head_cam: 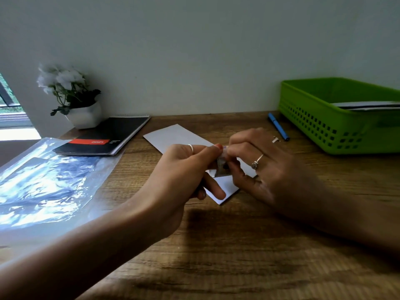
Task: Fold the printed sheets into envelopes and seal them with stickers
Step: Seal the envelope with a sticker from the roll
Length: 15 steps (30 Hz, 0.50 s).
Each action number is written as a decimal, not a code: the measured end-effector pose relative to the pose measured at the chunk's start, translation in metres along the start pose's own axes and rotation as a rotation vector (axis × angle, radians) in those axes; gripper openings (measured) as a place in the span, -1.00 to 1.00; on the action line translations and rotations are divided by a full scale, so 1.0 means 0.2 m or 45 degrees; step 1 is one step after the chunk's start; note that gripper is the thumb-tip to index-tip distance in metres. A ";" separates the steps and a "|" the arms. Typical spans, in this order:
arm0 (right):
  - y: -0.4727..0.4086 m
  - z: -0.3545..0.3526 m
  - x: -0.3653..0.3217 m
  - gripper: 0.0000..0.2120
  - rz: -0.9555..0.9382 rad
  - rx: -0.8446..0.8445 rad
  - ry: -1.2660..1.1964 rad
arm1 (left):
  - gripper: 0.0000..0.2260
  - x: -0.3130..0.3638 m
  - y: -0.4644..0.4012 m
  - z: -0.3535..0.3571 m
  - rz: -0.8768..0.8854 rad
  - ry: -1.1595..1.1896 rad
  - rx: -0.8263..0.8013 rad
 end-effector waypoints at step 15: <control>0.01 0.03 0.11 -0.92 0.337 -0.068 -0.366 | -0.71 0.08 -0.07 0.05 0.630 -0.846 -0.310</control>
Point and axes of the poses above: each hand's wrist, its own y-axis away from the middle knuckle, its own z-axis out of the palm, x = y × z, the point moved 9 cm from there along -y, towards the middle knuckle, and after that the axes turned 7 degrees about x, right-handed, at the moved point
